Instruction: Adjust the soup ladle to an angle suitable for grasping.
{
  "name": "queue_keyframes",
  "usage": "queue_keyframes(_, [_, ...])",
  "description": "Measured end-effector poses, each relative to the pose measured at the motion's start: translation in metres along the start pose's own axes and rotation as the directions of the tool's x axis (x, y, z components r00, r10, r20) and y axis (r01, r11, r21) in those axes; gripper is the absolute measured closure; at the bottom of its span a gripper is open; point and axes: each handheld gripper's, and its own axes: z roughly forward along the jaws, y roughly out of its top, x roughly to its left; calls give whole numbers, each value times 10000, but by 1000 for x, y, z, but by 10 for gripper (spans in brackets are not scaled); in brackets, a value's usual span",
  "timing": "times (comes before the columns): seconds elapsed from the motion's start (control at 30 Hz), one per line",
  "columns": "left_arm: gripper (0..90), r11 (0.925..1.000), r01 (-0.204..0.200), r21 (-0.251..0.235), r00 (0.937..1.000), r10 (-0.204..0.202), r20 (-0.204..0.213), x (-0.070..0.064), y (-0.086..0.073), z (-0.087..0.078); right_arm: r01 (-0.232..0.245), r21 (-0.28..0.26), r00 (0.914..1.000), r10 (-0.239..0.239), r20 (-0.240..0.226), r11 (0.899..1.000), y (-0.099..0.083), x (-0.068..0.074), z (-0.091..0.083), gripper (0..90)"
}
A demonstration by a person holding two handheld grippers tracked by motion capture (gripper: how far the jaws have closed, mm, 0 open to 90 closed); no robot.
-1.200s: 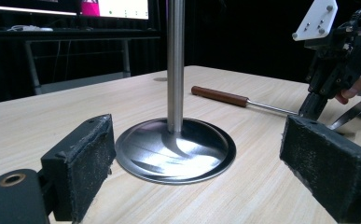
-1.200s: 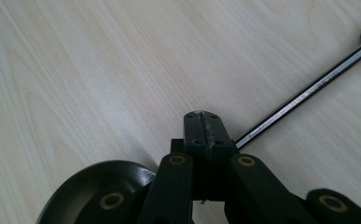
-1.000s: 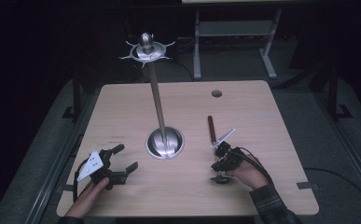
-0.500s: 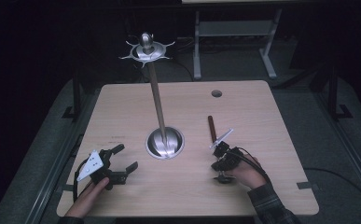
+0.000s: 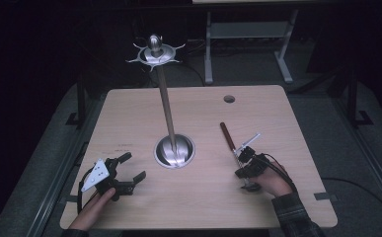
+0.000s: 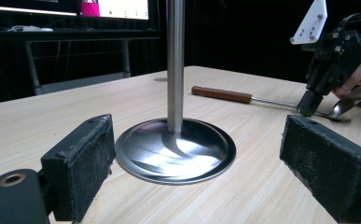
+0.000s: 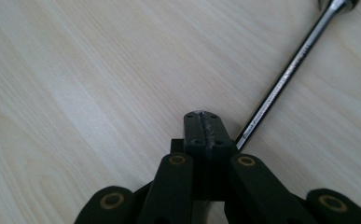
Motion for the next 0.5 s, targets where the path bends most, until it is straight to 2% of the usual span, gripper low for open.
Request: queue_keyframes(0.5, [97, 10000, -2, 1, 10000, 2, 2, 0, 0, 0, -887, -185, 9950, 895, 442, 9959, -16, -31, -15, 898])
